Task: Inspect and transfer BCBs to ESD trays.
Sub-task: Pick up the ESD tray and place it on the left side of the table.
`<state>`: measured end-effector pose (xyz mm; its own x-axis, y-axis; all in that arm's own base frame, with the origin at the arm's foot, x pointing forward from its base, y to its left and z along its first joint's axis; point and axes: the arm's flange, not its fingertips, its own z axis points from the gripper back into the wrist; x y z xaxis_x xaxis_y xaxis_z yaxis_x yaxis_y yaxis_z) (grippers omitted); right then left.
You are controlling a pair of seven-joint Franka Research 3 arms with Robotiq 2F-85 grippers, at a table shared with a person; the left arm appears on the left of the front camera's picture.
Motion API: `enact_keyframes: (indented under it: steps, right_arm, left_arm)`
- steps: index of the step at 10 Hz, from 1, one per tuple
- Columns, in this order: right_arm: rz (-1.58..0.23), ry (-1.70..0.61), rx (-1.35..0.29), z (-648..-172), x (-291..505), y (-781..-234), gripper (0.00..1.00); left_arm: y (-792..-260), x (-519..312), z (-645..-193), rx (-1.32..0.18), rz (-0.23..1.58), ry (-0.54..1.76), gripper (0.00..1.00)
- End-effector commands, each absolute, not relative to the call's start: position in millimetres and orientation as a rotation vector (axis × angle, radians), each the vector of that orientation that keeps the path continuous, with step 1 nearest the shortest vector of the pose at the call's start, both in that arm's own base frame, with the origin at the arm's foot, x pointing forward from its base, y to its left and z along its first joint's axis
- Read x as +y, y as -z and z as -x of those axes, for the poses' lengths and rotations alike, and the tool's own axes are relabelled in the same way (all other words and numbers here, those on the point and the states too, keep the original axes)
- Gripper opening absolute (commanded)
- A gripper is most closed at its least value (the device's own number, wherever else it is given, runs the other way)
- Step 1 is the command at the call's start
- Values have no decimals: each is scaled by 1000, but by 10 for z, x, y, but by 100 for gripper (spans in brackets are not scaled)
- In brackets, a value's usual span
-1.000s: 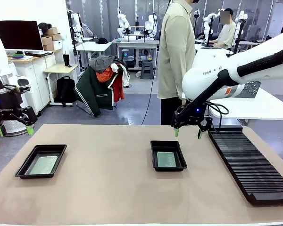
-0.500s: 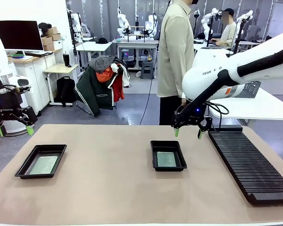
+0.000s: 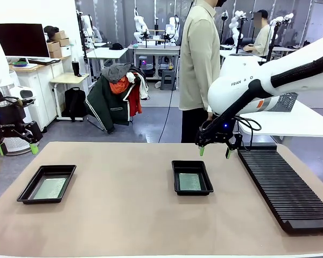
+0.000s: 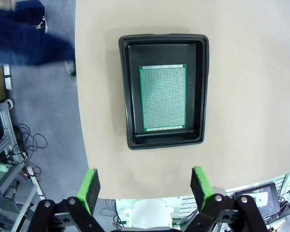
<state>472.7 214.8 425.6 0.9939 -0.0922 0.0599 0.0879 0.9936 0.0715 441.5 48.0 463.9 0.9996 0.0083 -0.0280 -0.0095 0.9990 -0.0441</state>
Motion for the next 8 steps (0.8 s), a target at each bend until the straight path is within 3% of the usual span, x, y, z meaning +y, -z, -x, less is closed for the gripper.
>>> enact_keyframes:
  steps: [1, 8]
  right_arm:
    - [-68, 87, -64, -4713, 2165, -4262, 100]
    - [-356, 100, -31, -4394, 1278, -4560, 100]
  left_arm:
    - [-4631, 487, -4419, 26, 45, -8, 100]
    - [-5355, -377, -4342, -41, 101, -6, 100]
